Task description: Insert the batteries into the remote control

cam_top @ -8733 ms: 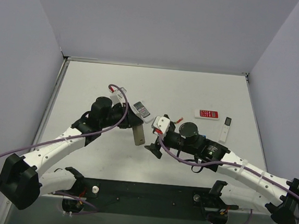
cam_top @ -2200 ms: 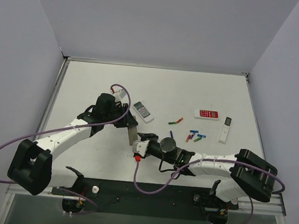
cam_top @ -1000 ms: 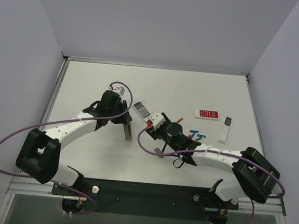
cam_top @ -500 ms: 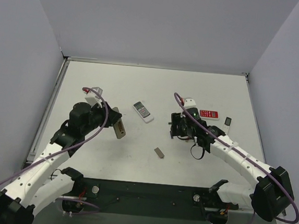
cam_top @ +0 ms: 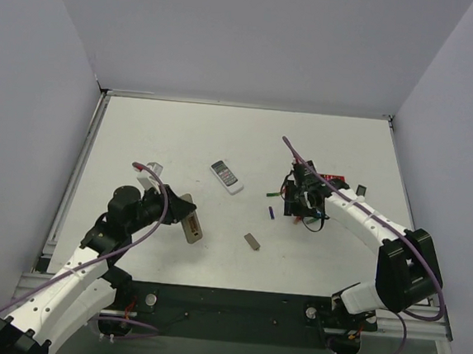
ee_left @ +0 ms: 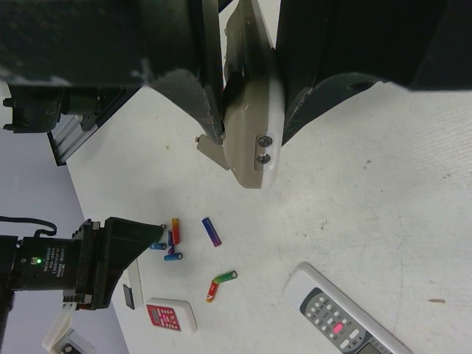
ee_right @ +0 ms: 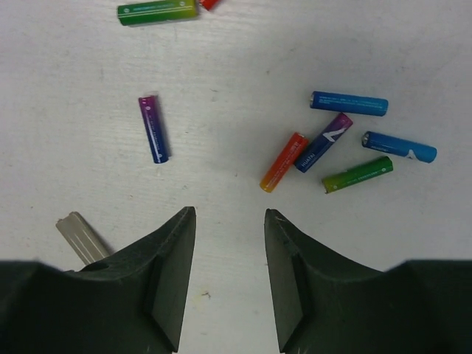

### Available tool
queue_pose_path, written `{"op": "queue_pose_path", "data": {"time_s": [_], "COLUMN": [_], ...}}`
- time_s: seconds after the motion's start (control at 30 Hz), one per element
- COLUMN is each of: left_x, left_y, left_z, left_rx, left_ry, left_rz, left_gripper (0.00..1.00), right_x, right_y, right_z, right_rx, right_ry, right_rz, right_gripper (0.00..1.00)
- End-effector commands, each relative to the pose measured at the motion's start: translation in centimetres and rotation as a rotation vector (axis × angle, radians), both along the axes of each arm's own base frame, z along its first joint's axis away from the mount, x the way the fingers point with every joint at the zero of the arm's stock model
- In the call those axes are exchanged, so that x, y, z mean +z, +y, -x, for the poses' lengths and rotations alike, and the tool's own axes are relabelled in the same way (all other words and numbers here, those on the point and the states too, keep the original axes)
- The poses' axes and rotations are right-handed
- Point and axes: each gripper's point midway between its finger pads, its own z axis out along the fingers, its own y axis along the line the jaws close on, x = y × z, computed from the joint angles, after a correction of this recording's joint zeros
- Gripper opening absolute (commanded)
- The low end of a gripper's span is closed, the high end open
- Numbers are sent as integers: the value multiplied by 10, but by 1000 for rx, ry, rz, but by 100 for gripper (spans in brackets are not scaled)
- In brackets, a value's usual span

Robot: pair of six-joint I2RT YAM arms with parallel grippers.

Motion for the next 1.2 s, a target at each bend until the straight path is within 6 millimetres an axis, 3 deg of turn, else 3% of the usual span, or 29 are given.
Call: {"op": "queue_pose_path", "data": {"time_s": [0.0,0.23,0.37,0.83,1.17], "left_x": [35,24,19,16,13], "left_y": [-9,-15,-17,-20,-20], "left_z": [-4,-11,-12,-13,-12], "left_rx": [-38,-58,-65,-76,-77], "left_ry": [-93,-50,-39,-24,-13], "left_rz": [74,69,79,86,85], "left_gripper": [0,0,0,0,0], "right_x": [2,-7,-7,-13,-9], "right_y": [-19,-48,-52,-47,-15], "right_z": [1,-3,-9,-17,-25], "right_rx": [-90,-231,-252,-249,-132], "right_ry": [55,91,68,72,77], "right_rz": [9,9,22,7,-32], "right_gripper": [37,27,24,24,23]}}
